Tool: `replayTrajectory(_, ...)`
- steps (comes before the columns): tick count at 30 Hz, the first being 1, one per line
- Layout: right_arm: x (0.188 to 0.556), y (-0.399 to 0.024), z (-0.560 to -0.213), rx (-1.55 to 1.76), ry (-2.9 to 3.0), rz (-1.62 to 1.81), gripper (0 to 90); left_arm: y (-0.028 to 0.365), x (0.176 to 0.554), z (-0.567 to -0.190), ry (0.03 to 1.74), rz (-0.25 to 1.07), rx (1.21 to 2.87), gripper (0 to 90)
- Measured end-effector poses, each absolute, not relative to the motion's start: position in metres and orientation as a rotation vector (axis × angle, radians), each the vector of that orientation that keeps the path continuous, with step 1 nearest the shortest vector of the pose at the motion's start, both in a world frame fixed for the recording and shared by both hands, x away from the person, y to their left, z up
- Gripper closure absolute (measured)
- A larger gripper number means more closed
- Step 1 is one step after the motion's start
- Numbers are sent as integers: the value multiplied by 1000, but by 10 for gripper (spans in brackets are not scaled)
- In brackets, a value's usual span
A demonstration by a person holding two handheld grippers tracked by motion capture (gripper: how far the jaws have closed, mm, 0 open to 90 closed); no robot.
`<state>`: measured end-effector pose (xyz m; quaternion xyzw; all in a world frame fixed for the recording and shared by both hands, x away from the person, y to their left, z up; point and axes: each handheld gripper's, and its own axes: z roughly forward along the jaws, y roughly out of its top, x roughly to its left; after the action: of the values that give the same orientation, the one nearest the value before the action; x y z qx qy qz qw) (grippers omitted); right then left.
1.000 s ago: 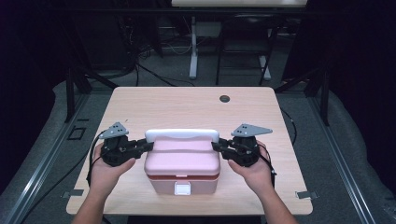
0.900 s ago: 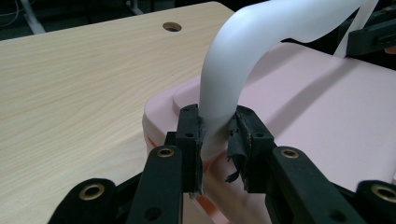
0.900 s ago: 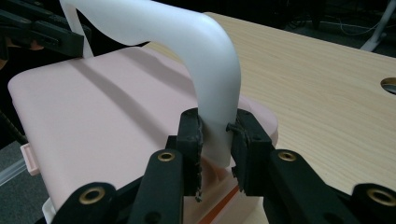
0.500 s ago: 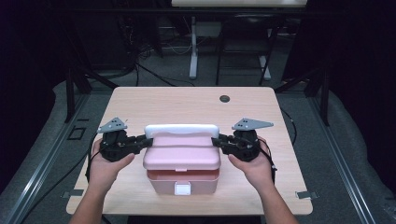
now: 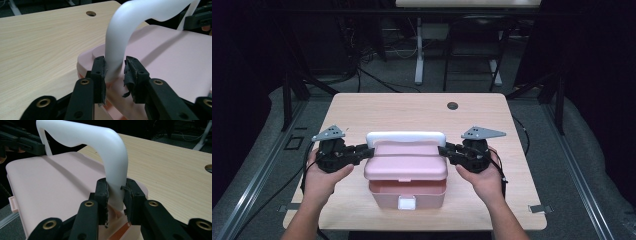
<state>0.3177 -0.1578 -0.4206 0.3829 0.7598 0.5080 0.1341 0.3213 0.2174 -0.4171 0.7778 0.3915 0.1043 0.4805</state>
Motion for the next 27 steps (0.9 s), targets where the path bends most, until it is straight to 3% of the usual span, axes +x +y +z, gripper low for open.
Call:
replayTrajectory(10, 319, -159, -420, 1114, 2205, 1485, 740, 230, 303, -414, 939, 278, 1878, 710)
replayTrajectory(23, 319, -159, -419, 1115, 2205, 1484, 740, 247, 278, -429, 940, 269, 1895, 891)
replayTrajectory(27, 319, -159, -419, 1114, 2204, 1483, 740, 247, 276, -435, 943, 255, 1897, 897)
